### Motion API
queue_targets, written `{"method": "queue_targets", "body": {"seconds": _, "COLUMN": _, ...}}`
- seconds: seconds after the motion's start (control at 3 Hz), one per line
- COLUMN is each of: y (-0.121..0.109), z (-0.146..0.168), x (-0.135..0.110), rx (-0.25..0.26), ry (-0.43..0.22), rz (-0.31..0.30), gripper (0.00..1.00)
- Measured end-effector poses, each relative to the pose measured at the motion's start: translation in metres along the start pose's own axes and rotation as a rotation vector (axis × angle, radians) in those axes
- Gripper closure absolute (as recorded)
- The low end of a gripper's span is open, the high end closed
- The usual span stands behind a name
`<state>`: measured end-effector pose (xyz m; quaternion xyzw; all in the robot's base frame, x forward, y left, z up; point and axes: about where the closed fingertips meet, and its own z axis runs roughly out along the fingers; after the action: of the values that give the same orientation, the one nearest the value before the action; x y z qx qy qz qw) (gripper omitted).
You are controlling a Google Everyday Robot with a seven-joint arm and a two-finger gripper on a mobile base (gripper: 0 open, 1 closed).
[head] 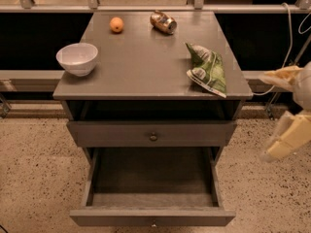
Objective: Close middle drawer
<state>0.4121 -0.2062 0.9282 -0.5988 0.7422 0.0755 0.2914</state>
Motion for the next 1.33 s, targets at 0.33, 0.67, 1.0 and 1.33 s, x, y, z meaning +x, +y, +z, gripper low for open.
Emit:
{"method": "queue_targets", "body": {"seconds": 0.33, "y": 0.001, "z": 0.012, "x": -0.007, "rx": -0.018, "ry": -0.03, "rz": -0.022, "gripper": 0.0}}
{"method": "queue_targets", "body": {"seconds": 0.67, "y": 0.021, "z": 0.068, "x": -0.01, "rx": -0.063, "ry": -0.189, "rz": -0.042, "gripper": 0.0}}
{"method": "queue_targets", "body": {"seconds": 1.0, "y": 0.05, "z": 0.147, "x": -0.012, "rx": -0.093, "ry": -0.405, "rz": 0.005, "gripper": 0.0}}
{"method": "queue_targets", "body": {"seconds": 1.33, "y": 0.057, "z": 0.197, "x": -0.021, "rx": -0.073, "ry": -0.676, "rz": -0.011, "gripper": 0.0}}
